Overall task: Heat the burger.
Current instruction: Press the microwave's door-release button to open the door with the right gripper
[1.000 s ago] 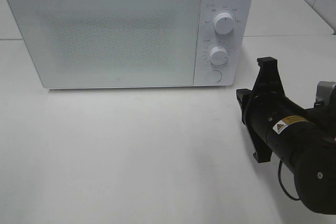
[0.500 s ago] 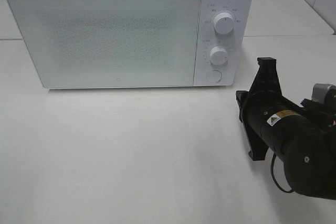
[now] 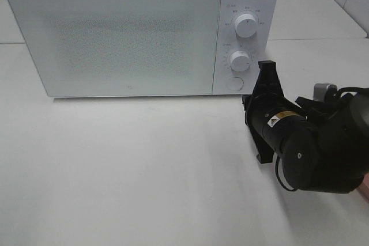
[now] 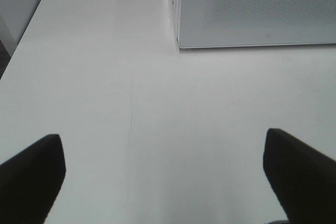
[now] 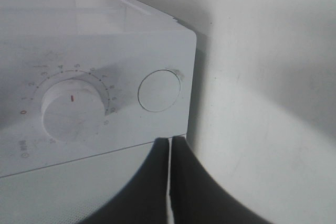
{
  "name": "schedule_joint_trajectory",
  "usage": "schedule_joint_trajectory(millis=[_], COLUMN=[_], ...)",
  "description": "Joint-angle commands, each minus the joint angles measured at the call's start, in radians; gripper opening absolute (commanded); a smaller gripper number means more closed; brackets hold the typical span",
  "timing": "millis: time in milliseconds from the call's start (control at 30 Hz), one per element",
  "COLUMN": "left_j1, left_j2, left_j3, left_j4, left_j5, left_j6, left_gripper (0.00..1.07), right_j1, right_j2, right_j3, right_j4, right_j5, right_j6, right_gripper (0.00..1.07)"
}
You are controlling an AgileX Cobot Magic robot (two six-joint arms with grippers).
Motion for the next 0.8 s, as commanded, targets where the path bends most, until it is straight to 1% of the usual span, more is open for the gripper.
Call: schedule_joint_trajectory(millis=[33,100,200,367,600,800], left_j1=[0.001,0.001,0.001,0.001,0.001,0.001], left_j2=[-0.023,-0.023,-0.023,-0.023,-0.023,-0.023], left_j3=[0.004,0.004,0.004,0.004,0.004,0.004], left_j4=[-0.003,-0.003,-0.003,-0.003,-0.003,-0.003], left_j5=[-0.014,-0.014,-0.014,-0.014,-0.014,-0.014], left_j6=[-0.005,-0.005,-0.005,-0.005,-0.005,-0.005], left_gripper=[0.94,0.94,0.94,0.94,0.94,0.94], right_j1=[-0.019,-0.038,-0.039,-0.039,-0.041,-0.090], right_j2=[0.020,0.043,0.051,0.106,0.145,0.156], right_j3=[-0.027,-0.051,-0.059,-0.121,-0.165,-0.186], right_j4=[-0.028,-0.038,-0.041,-0.037,-0.037,-0.040], right_j5=[0.007,0.007,0.007,0.007,0.009,0.013], right_j6=[0.000,0.004,0.007,0.019,0.028,0.012], right_gripper=[0.00,0.00,0.00,0.00,0.00,0.00])
